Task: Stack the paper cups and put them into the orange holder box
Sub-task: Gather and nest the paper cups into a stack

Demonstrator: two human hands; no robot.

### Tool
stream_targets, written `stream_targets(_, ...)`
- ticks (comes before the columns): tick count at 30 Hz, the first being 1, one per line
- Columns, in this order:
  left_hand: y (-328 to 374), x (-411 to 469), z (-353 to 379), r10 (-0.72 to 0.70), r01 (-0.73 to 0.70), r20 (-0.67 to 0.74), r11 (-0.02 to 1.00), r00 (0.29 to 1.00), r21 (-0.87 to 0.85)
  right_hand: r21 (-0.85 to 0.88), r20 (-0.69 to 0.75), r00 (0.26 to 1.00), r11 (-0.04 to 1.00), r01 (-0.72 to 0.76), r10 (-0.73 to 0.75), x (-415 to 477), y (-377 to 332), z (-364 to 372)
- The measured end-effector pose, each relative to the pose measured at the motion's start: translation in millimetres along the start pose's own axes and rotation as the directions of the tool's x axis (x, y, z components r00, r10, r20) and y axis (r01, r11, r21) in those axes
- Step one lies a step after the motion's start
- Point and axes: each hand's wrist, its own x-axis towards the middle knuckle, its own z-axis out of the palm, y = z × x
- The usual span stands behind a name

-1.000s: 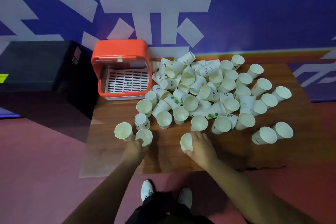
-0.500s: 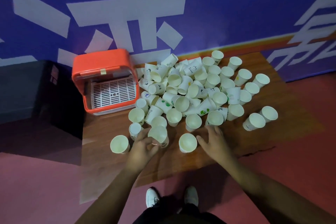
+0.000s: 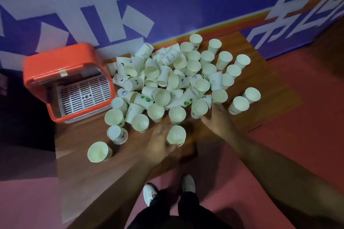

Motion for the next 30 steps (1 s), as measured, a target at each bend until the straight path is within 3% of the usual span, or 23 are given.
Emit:
stream_targets(6, -14, -6, 13, -0.016, 0.017, -0.005, 0.950, 1.000, 0.312, -0.044, 0.068, 0.998, 0.999, -0.008, 0.011, 25, -12, 19)
stream_targets(9, -21, -1, -1, -0.074, 0.123, -0.162, 0.940, 0.984, 0.319, -0.112, 0.065, 0.997, 0.993, -0.024, 0.031, 35, -14, 27)
stream_targets(12, -40, 11, -21, -0.196, 0.302, -0.325, 0.899, 0.925, 0.317, -0.173, 0.050, 0.998, 0.985, -0.026, 0.035, 42, -15, 33)
stream_targets(18, -47, 36, -42, -0.445, 0.513, -0.280, 0.818, 0.851, 0.260, -0.266, -0.004, 0.999, 0.963, 0.035, -0.038, 50, -14, 43)
stream_targets(24, -50, 40, -39, -0.405, 0.469, -0.253, 0.830, 0.879, 0.302, -0.284, -0.008, 0.997, 0.956, 0.069, -0.074, 45, -6, 39)
stream_targets(30, -44, 19, -49, -0.321, 0.396, -0.309, 0.890, 0.896, 0.224, -0.033, -0.093, 0.995, 0.999, 0.041, -0.044, 12, -7, 13)
